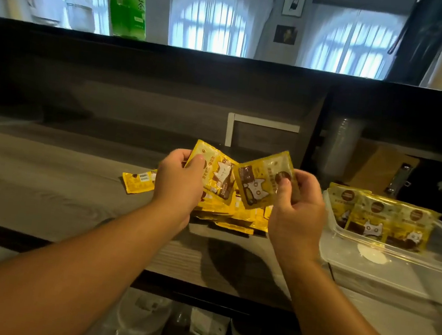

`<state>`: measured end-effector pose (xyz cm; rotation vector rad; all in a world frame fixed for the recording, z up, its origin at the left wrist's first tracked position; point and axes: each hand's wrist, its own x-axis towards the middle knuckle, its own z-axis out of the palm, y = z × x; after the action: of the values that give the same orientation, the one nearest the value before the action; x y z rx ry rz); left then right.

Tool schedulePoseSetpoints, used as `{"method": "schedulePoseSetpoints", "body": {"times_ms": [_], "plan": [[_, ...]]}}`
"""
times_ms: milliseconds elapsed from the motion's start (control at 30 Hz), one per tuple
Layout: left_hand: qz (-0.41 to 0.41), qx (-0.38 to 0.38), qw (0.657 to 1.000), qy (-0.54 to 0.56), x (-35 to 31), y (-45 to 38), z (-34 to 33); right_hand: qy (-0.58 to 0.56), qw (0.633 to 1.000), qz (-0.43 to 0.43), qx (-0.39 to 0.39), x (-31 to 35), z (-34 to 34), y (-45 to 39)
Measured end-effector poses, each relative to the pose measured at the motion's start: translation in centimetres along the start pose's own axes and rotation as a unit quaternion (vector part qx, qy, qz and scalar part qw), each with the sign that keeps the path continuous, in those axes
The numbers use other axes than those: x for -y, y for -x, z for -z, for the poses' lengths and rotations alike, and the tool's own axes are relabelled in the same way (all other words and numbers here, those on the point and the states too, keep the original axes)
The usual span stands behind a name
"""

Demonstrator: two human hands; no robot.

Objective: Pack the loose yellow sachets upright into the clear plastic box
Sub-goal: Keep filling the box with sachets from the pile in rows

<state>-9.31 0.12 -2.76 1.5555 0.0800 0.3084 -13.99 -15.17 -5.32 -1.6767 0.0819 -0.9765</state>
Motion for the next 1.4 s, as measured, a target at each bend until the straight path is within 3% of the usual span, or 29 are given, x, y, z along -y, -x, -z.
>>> {"method": "schedulePoseSetpoints", "body": {"times_ms": [200, 500, 667, 867, 933, 1067, 1133, 1300, 1400], "plan": [[-0.092, 0.113, 0.989, -0.009, -3.2, 1.5, -5.0, 0.129, 0.982, 0.139, -0.008, 2.6, 7.1, -4.3], [-0.25, 0.272, 0.92, -0.133, -5.3, 5.1, -17.1, 0.198, 0.976, 0.069, -0.051, 1.1, 19.8, -9.8], [-0.284, 0.346, 0.867, -0.218, -4.7, 5.5, -22.7, 0.265, 0.961, 0.054, -0.066, 0.1, 23.8, -10.6], [-0.317, 0.381, 0.817, -0.296, -2.8, 6.1, -27.6, 0.302, 0.951, 0.023, -0.068, -1.6, 26.0, -11.2], [-0.34, 0.388, 0.79, -0.331, -2.1, 6.0, -28.6, 0.309, 0.949, 0.016, -0.057, -2.1, 26.4, -11.3], [-0.475, 0.346, 0.688, -0.426, -0.9, 5.7, -29.6, 0.347, 0.938, 0.014, -0.014, -3.3, 26.8, -11.7], [-0.508, 0.328, 0.667, -0.434, -0.4, 5.3, -29.9, 0.382, 0.924, 0.019, 0.024, -3.8, 26.7, -12.1], [-0.423, 0.367, 0.695, -0.451, 0.0, 4.8, -30.4, 0.493, 0.862, 0.012, 0.113, -4.7, 25.5, -13.4], [-0.395, 0.398, 0.682, -0.47, -0.2, 4.6, -30.5, 0.544, 0.828, 0.021, 0.137, -4.8, 24.6, -14.4]]}}
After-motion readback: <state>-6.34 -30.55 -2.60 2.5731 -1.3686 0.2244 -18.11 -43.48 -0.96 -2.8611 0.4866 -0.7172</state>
